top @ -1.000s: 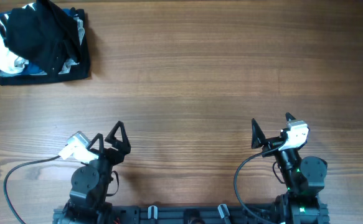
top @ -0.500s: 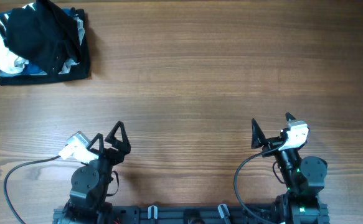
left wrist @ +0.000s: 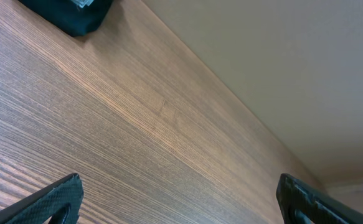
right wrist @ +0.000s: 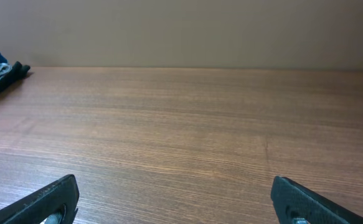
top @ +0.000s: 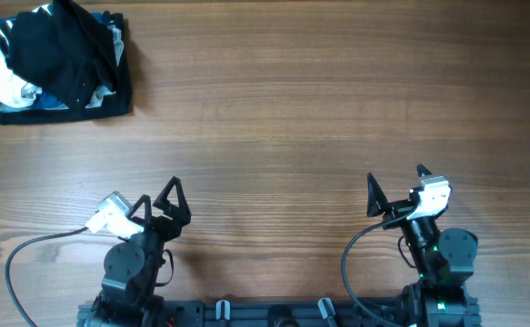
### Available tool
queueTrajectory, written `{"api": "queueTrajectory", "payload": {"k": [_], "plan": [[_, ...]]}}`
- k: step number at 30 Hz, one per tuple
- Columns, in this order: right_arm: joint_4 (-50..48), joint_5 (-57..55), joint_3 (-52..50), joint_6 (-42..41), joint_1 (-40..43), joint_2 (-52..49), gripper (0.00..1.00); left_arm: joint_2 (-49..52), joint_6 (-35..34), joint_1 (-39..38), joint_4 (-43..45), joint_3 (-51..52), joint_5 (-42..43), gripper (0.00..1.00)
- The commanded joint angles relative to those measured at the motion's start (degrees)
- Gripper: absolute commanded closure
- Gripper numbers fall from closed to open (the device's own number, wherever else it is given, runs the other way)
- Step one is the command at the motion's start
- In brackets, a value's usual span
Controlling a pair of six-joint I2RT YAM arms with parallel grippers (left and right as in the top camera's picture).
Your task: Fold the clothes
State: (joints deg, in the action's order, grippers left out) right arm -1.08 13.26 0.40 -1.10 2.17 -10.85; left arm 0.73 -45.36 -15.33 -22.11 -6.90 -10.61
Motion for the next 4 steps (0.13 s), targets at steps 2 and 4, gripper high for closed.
{"api": "queueTrajectory", "payload": {"k": [2, 4], "plan": [[-0.09, 0.72, -0.11, -0.55, -0.35, 0.94, 0.00, -0.52, -0.11, -0.31, 0.20, 0.26, -0.33, 0.00], [-0.09, 0.72, -0.11, -0.55, -0.35, 0.94, 0.00, -0.50, -0.09, -0.31, 0.20, 0.26, -0.33, 0.00]]}}
